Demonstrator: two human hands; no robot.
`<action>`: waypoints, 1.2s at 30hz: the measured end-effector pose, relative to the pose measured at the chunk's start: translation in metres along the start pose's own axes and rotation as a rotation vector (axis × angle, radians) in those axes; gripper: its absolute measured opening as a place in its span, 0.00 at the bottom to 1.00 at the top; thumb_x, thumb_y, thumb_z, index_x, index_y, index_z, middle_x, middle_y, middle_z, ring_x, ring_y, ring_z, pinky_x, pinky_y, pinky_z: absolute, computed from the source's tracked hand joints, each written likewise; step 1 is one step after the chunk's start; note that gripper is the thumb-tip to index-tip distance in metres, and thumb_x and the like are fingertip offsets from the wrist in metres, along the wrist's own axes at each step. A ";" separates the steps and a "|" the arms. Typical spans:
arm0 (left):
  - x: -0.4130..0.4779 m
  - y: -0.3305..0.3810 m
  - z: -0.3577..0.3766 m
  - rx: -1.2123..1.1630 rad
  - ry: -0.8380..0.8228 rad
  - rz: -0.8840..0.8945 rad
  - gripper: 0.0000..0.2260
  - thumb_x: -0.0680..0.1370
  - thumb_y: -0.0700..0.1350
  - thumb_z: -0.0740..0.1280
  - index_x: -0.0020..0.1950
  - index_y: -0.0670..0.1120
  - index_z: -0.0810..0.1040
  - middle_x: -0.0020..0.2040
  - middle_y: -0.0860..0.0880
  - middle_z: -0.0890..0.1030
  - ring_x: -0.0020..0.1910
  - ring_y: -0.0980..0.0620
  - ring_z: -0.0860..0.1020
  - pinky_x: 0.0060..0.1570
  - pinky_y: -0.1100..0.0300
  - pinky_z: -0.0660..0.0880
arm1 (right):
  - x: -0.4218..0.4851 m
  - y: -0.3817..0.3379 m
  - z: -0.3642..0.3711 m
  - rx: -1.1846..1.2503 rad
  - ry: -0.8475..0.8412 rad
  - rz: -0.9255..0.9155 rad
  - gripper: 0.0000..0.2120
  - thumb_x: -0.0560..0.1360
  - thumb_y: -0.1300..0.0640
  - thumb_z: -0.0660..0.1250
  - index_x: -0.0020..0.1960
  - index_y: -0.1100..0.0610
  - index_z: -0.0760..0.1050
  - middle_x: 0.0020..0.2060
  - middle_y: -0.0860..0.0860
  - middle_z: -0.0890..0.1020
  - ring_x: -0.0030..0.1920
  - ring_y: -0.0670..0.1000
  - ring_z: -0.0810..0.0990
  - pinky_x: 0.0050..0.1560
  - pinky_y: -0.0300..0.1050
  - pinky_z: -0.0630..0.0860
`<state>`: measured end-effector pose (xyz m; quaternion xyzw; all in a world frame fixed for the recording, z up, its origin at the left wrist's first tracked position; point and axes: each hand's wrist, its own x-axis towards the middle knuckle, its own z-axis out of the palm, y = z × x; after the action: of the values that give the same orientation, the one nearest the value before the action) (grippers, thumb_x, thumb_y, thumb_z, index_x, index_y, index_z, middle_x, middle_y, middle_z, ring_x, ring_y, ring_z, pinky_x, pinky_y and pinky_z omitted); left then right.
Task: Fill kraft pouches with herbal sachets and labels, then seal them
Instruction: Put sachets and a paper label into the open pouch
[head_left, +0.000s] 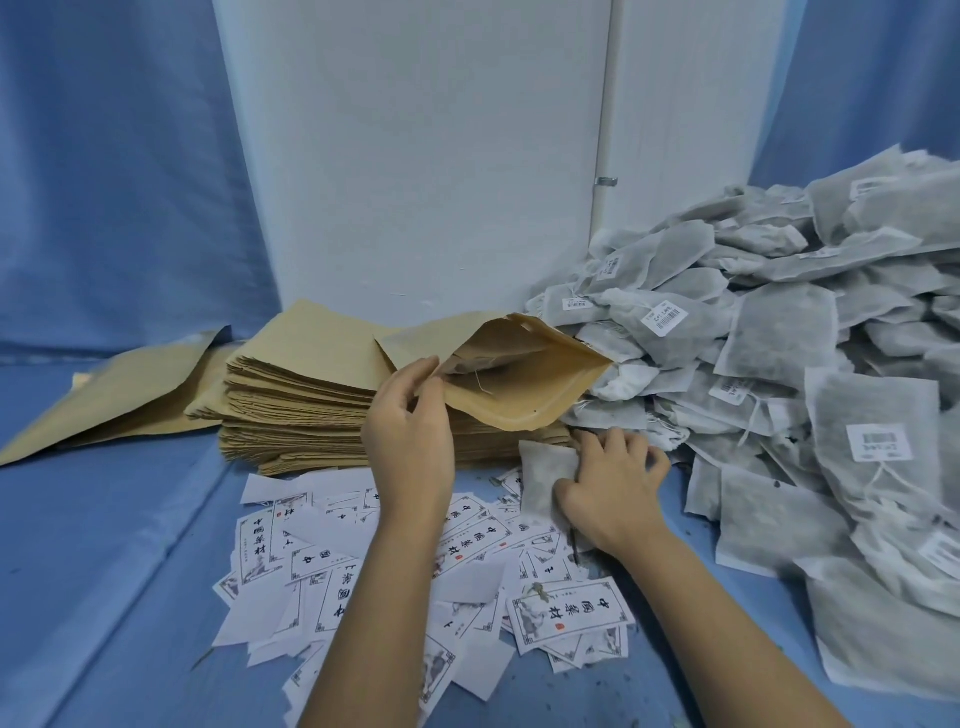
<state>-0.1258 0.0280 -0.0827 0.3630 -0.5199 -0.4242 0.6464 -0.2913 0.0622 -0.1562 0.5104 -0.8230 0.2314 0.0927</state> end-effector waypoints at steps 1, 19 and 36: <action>0.001 -0.001 0.000 0.008 0.005 -0.003 0.11 0.77 0.39 0.62 0.51 0.54 0.80 0.54 0.53 0.81 0.56 0.56 0.77 0.61 0.52 0.74 | 0.001 0.000 0.000 -0.004 0.025 -0.006 0.17 0.68 0.49 0.59 0.54 0.54 0.70 0.51 0.50 0.66 0.60 0.55 0.61 0.61 0.52 0.47; 0.003 -0.001 -0.002 0.074 0.039 -0.026 0.13 0.77 0.39 0.60 0.51 0.52 0.80 0.51 0.56 0.81 0.54 0.56 0.77 0.58 0.53 0.75 | 0.003 -0.003 -0.016 0.011 0.050 -0.102 0.17 0.65 0.49 0.66 0.52 0.52 0.71 0.47 0.47 0.65 0.56 0.51 0.64 0.58 0.50 0.50; 0.005 -0.005 -0.001 0.195 -0.088 0.017 0.14 0.81 0.40 0.59 0.63 0.47 0.77 0.62 0.53 0.77 0.61 0.58 0.72 0.60 0.66 0.65 | 0.010 -0.014 -0.094 1.382 -0.453 0.030 0.14 0.74 0.60 0.67 0.58 0.53 0.80 0.56 0.55 0.83 0.50 0.50 0.83 0.45 0.42 0.82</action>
<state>-0.1253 0.0209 -0.0858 0.4007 -0.5896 -0.3818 0.5882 -0.2912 0.0939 -0.0656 0.4764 -0.4949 0.5882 -0.4269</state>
